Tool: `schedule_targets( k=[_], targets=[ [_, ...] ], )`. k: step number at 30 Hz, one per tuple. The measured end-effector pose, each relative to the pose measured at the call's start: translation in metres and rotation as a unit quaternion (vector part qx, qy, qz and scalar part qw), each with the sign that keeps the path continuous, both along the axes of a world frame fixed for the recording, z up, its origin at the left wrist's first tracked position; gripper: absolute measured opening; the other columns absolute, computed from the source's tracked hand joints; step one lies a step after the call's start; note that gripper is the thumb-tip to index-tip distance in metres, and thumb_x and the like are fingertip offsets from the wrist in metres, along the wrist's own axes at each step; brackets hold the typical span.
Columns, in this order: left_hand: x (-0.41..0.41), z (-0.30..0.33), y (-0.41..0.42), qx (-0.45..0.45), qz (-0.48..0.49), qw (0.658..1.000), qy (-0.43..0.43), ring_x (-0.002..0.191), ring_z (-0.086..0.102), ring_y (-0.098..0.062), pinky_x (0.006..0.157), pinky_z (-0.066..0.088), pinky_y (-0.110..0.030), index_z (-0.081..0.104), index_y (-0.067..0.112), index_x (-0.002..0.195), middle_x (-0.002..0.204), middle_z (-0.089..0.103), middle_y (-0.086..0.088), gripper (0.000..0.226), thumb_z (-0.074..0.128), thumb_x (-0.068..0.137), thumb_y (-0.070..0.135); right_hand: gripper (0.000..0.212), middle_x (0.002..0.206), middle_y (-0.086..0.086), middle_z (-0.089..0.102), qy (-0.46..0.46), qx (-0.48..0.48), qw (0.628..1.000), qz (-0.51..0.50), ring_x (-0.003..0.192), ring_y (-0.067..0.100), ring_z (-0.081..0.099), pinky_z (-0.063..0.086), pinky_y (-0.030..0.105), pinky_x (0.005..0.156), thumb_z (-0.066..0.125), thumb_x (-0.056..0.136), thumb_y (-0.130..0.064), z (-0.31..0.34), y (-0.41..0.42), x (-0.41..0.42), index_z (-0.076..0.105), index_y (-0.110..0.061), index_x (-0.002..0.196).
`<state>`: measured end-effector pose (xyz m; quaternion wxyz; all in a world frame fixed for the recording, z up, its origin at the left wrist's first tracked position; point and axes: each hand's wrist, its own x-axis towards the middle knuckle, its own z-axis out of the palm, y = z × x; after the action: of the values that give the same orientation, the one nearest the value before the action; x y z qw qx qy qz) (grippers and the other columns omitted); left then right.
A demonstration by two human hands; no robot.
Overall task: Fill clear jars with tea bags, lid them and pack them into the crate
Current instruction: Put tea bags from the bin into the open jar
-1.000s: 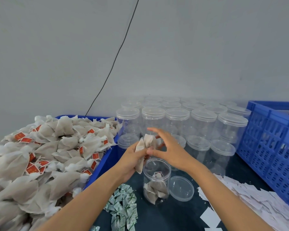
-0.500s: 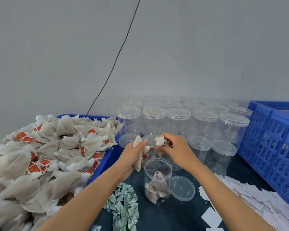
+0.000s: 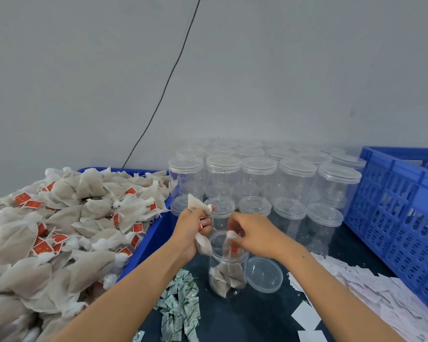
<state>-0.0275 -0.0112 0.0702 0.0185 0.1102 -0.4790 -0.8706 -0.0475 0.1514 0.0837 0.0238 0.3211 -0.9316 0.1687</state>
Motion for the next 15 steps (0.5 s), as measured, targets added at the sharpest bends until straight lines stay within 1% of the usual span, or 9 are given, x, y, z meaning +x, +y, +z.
schedule_targets(
  k=[1,2,3,5,7,10,12,13,15],
  targets=[
    [0.001,0.001,-0.001,0.024,-0.003,1.000,-0.001,0.038,0.031,-0.002,0.033,0.025,-0.012,0.058,-0.001,0.090,0.054,0.036,0.001,0.025,0.034,0.095,-0.005,0.026,0.108,-0.004,0.059,0.024,0.007,1.000,0.001,0.099,0.015,0.056,0.045,0.036,0.091,0.062,0.089,-0.030,0.000,-0.001,0.000,0.055,-0.021,0.112],
    [0.002,0.002,-0.002,0.047,-0.010,0.999,0.000,0.037,0.031,-0.003,0.033,0.025,-0.012,0.057,0.000,0.089,0.053,0.036,0.001,0.024,0.034,0.095,-0.004,0.028,0.112,-0.004,0.057,0.028,-0.024,0.999,0.005,0.100,0.013,0.054,0.045,0.035,0.093,0.062,0.089,-0.031,0.002,-0.002,0.001,0.055,-0.021,0.114],
    [0.004,0.003,-0.003,0.068,-0.021,0.997,0.006,0.036,0.030,-0.003,0.033,0.026,-0.012,0.056,0.001,0.087,0.052,0.036,0.001,0.022,0.035,0.094,-0.003,0.028,0.111,-0.005,0.057,0.010,-0.086,0.996,0.013,0.097,0.010,0.054,0.046,0.034,0.092,0.063,0.089,-0.033,0.003,-0.005,0.003,0.056,-0.022,0.113],
    [0.007,0.005,-0.005,0.090,-0.030,0.995,0.017,0.034,0.033,-0.005,0.036,0.031,-0.013,0.055,0.003,0.081,0.050,0.039,0.001,0.020,0.039,0.092,0.000,0.031,0.105,-0.008,0.060,-0.065,-0.201,0.976,0.043,0.088,0.005,0.056,0.049,0.028,0.082,0.066,0.085,-0.042,0.005,-0.013,0.009,0.055,-0.025,0.109],
    [0.006,0.008,-0.006,0.084,-0.007,0.996,0.015,0.035,0.043,-0.008,0.042,0.043,-0.020,0.055,0.007,0.076,0.049,0.046,0.000,0.019,0.044,0.091,0.005,0.043,0.101,-0.013,0.059,-0.134,-0.226,0.962,0.075,0.080,-0.004,0.055,0.046,0.016,0.071,0.072,0.078,-0.049,0.004,-0.024,0.015,0.047,-0.029,0.107],
    [0.007,0.010,-0.007,0.096,-0.006,0.995,0.016,0.039,0.053,-0.011,0.047,0.050,-0.027,0.055,0.009,0.077,0.052,0.052,-0.001,0.017,0.047,0.091,0.012,0.055,0.099,-0.014,0.057,-0.174,-0.250,0.949,0.083,0.072,-0.015,0.053,0.043,0.007,0.065,0.078,0.075,-0.039,-0.006,-0.039,0.019,0.036,-0.028,0.108],
    [0.008,0.011,-0.009,0.107,-0.033,0.993,0.033,0.051,0.059,-0.015,0.053,0.054,-0.032,0.056,0.010,0.080,0.065,0.058,-0.006,0.016,0.047,0.092,0.017,0.051,0.094,-0.008,0.058,-0.189,-0.297,0.933,0.072,0.069,-0.009,0.055,0.045,0.010,0.063,0.076,0.079,-0.027,-0.009,-0.045,0.018,0.034,-0.025,0.108],
    [0.009,0.011,-0.011,0.107,-0.045,0.992,0.051,0.060,0.062,-0.017,0.061,0.055,-0.035,0.056,0.010,0.081,0.074,0.059,-0.008,0.017,0.047,0.092,0.019,0.048,0.093,-0.005,0.060,-0.194,-0.314,0.927,0.070,0.071,-0.003,0.057,0.048,0.014,0.063,0.074,0.082,-0.020,-0.010,-0.046,0.018,0.035,-0.024,0.109],
    [0.009,0.013,-0.012,0.099,-0.041,0.991,0.086,0.076,0.060,-0.021,0.081,0.050,-0.040,0.055,0.009,0.085,0.081,0.057,-0.009,0.018,0.044,0.095,0.020,0.039,0.090,-0.001,0.064,-0.183,-0.326,0.925,0.064,0.070,0.006,0.060,0.054,0.023,0.063,0.069,0.085,-0.013,-0.008,-0.044,0.017,0.039,-0.023,0.109]
  ],
)
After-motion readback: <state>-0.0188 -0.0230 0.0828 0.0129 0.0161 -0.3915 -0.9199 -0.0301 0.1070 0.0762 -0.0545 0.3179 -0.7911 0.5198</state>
